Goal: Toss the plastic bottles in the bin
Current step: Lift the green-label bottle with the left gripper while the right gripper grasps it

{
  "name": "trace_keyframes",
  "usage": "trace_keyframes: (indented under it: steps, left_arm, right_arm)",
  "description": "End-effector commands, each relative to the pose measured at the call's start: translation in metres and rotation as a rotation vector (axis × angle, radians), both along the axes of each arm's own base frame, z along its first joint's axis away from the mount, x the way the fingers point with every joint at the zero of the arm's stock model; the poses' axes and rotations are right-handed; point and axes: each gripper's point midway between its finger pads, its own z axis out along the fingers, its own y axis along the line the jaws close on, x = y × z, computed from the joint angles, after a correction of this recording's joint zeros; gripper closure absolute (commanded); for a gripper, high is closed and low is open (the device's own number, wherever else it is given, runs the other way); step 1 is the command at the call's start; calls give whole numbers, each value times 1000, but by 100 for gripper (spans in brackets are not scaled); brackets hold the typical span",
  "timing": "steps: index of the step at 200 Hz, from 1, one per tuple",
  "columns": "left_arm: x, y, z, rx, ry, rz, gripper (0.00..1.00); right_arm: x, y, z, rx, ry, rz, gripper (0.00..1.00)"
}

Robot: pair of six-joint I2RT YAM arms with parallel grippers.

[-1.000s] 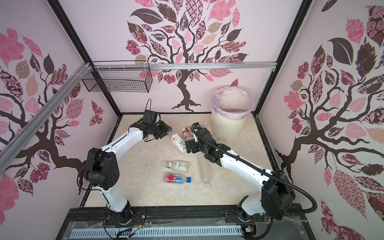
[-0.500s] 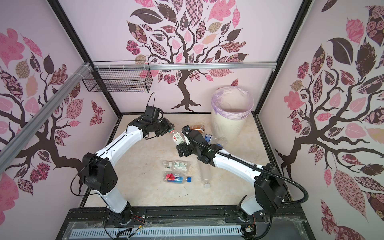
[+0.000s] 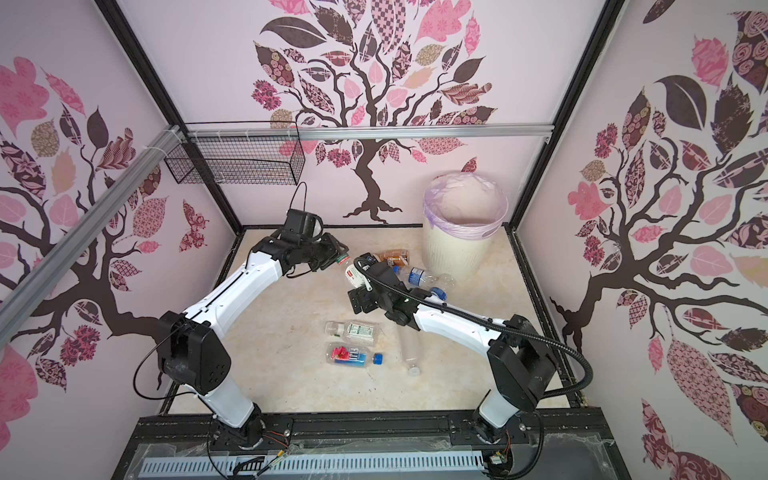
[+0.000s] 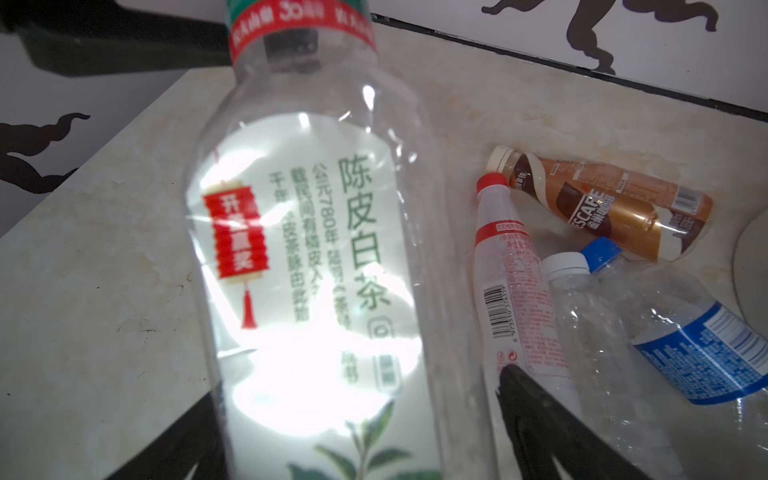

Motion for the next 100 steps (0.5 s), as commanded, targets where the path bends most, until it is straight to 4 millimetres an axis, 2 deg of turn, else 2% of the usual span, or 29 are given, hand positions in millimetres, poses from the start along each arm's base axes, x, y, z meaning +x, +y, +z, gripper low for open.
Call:
trace_keyframes:
  steps: [1,72,100]
  left_arm:
    - [-1,-7,35,-45,-67,-15,68]
    - [-3,-5,24,-38,-40,-9,59]
    - [-3,-4,24,-40,-36,-5,48]
  right_arm:
    - [9,7,14,29,-29,-16,11]
    - [7,2,20,32,-46,-22,37]
    - [6,2,21,37,-42,-21,39]
